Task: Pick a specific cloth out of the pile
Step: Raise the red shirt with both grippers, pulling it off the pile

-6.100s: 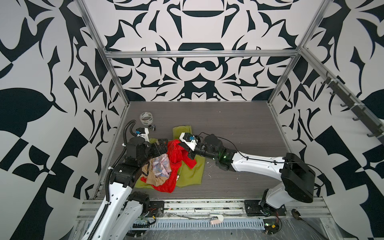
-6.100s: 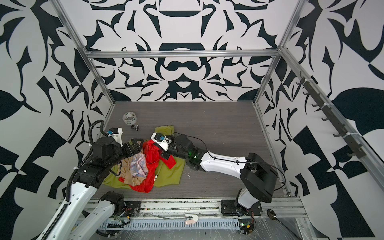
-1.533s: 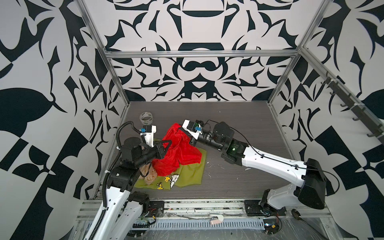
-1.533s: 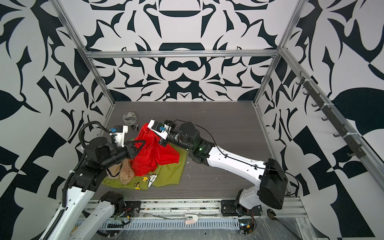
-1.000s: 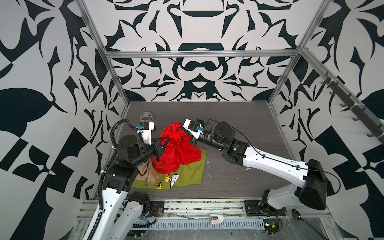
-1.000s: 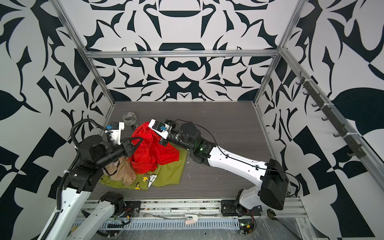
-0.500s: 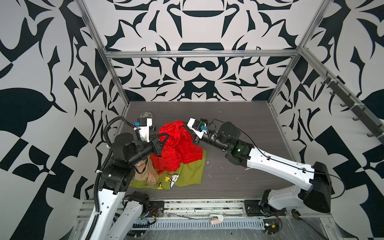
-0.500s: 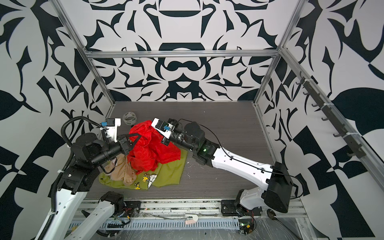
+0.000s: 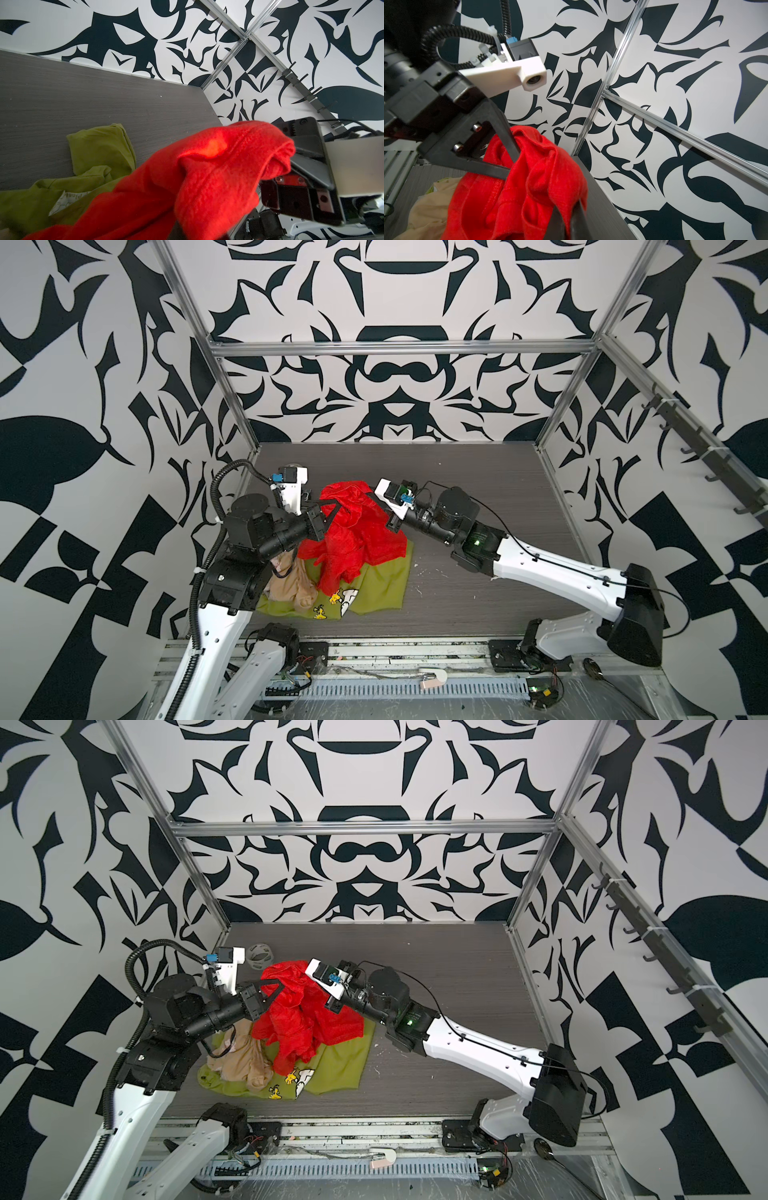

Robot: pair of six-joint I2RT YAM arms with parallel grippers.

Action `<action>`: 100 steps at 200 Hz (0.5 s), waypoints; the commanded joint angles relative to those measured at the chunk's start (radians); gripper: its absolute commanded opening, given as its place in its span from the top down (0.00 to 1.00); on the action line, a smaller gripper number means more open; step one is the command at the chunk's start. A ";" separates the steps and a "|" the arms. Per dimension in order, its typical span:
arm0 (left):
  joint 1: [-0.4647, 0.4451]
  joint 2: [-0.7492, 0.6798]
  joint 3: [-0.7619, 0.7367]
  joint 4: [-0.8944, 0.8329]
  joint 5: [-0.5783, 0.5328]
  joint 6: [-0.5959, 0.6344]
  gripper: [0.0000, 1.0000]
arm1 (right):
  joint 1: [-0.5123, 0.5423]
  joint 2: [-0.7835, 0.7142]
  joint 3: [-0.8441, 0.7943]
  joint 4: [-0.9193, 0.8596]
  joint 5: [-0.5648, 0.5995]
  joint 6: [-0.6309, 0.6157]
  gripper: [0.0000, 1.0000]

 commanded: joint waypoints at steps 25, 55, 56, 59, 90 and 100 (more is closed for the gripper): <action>-0.001 0.037 0.088 0.031 0.042 -0.040 1.00 | -0.002 -0.054 -0.055 0.084 0.024 -0.010 1.00; -0.003 0.057 0.114 0.065 0.059 -0.072 1.00 | -0.006 -0.094 -0.102 0.088 0.047 -0.010 1.00; -0.004 0.059 0.114 0.068 0.061 -0.075 1.00 | -0.006 -0.095 -0.103 0.087 0.049 -0.010 1.00; -0.006 0.061 0.113 0.078 0.064 -0.082 1.00 | -0.007 -0.099 -0.107 0.087 0.051 -0.010 1.00; -0.072 0.105 0.135 0.123 0.044 -0.102 1.00 | -0.015 -0.122 -0.143 0.091 0.064 -0.002 1.00; -0.096 0.119 0.150 0.124 0.031 -0.095 1.00 | -0.016 -0.124 -0.149 0.091 0.067 0.000 1.00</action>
